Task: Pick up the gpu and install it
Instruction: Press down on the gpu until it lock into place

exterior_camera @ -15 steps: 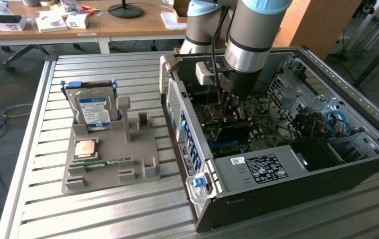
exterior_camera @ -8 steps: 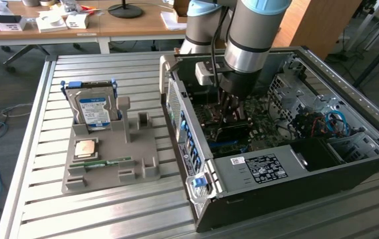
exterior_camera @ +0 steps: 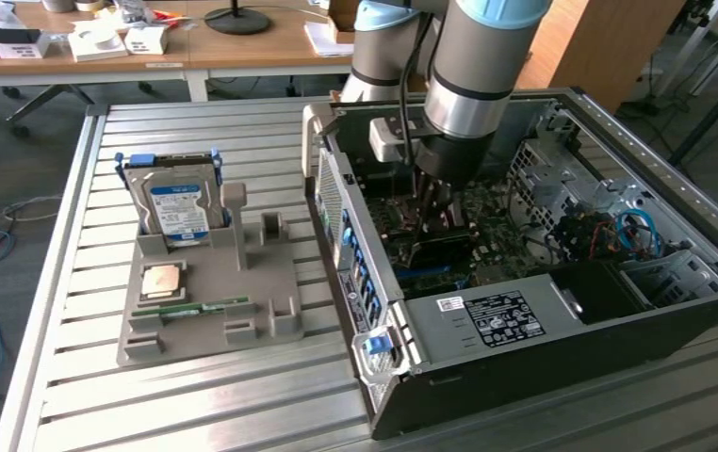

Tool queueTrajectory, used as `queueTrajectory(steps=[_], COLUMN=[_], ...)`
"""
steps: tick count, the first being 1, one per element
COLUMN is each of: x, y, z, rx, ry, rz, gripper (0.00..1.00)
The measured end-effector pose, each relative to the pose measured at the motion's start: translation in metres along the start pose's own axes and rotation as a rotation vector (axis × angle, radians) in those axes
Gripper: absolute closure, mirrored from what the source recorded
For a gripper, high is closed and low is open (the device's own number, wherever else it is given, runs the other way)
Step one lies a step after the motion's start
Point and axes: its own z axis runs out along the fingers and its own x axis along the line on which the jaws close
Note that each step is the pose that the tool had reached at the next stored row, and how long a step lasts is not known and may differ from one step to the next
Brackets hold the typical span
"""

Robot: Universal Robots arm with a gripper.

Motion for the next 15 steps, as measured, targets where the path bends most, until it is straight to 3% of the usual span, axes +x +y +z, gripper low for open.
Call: queueTrajectory(steps=[15], x=[0.0010], y=[-0.0001], z=[0.0032], rx=[0.0006], ry=[-0.0011], rz=[0.000], gripper=[0.89])
